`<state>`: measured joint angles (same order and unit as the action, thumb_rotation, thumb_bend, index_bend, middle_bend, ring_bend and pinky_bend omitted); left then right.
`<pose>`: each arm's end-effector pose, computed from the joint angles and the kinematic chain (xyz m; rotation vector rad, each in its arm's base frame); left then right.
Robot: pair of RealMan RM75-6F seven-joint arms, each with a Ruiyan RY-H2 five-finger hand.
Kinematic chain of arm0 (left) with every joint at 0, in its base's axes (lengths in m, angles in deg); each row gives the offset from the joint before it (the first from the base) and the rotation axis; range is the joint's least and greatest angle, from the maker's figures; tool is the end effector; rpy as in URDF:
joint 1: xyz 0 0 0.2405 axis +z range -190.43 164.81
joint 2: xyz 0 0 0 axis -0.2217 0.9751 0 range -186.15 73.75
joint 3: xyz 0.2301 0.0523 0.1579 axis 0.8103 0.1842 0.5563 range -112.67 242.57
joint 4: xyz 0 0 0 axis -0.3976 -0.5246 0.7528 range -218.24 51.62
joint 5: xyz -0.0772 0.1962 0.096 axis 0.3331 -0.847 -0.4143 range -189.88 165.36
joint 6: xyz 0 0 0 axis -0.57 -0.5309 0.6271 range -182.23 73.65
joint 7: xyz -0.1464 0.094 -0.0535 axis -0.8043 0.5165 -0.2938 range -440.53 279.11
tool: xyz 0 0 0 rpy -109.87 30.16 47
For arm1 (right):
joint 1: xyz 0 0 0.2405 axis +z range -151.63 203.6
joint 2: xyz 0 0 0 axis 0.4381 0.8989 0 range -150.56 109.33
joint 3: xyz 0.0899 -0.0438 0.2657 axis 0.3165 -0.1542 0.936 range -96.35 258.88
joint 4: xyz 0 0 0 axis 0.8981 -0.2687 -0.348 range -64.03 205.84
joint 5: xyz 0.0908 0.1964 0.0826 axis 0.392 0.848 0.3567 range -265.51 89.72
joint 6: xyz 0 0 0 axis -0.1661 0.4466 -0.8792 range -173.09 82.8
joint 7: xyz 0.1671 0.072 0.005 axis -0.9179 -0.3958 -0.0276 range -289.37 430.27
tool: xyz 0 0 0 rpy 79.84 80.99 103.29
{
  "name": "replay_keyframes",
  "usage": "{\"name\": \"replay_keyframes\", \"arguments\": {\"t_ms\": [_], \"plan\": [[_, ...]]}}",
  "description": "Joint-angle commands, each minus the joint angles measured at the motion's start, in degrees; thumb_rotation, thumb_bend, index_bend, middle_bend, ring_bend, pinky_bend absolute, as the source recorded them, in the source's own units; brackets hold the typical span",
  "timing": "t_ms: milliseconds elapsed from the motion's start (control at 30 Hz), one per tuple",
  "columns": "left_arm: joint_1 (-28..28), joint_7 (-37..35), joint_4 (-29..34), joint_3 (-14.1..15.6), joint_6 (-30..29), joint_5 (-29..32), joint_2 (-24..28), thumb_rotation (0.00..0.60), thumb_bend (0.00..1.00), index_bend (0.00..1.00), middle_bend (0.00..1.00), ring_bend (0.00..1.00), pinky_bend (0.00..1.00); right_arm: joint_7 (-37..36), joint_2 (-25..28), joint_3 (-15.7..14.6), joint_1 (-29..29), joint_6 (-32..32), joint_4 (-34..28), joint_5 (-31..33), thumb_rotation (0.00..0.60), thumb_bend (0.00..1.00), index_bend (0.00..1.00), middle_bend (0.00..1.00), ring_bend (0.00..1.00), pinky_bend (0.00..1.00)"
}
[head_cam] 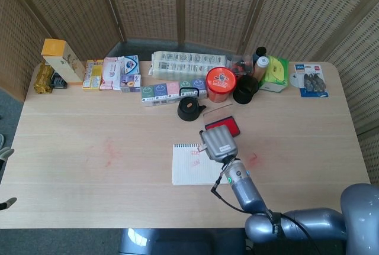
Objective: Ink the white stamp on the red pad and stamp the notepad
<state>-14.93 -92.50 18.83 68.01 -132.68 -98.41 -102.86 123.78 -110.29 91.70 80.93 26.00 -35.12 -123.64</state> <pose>-0.3556 0.1767 0.2055 -1.3950 -1.1557 -0.7648 -0.0670 -0.3680 -0.0517 1.9004 -0.8199 0.7232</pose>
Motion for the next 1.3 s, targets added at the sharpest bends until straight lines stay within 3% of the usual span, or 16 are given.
{"name": "replay_keyframes", "arguments": {"t_ms": [33, 367, 1000, 1300], "plan": [[0.0, 0.1, 0.0, 0.0, 0.1, 0.0, 0.0, 0.600, 0.00, 0.00, 0.00, 0.00, 0.01, 1.9, -2.1, -1.7, -0.1, 1.6, -0.9, -0.3, 0.600, 0.48, 0.63, 1.00, 1.00, 1.00], [-0.2, -0.6, -0.1, 0.1, 0.3, 0.1, 0.1, 0.600, 0.00, 0.00, 0.00, 0.00, 0.01, 7.7, -7.1, -6.0, 0.4, 2.7, -0.1, 1.1, 0.600, 0.48, 0.63, 1.00, 1.00, 1.00], [-0.4, 0.7, 0.1, 0.2, 0.6, 0.5, -0.3, 0.600, 0.00, 0.00, 0.00, 0.00, 0.01, 8.9, -2.8, -9.5, -0.8, 1.1, -1.6, 0.2, 0.600, 0.48, 0.63, 1.00, 1.00, 1.00], [-0.4, 1.7, 0.4, 0.2, 0.6, 0.8, -0.5, 0.600, 0.00, 0.00, 0.00, 0.00, 0.01, 6.3, -2.7, -8.9, -1.4, -1.2, 1.8, 0.1, 0.600, 0.48, 0.63, 1.00, 1.00, 1.00]]}}
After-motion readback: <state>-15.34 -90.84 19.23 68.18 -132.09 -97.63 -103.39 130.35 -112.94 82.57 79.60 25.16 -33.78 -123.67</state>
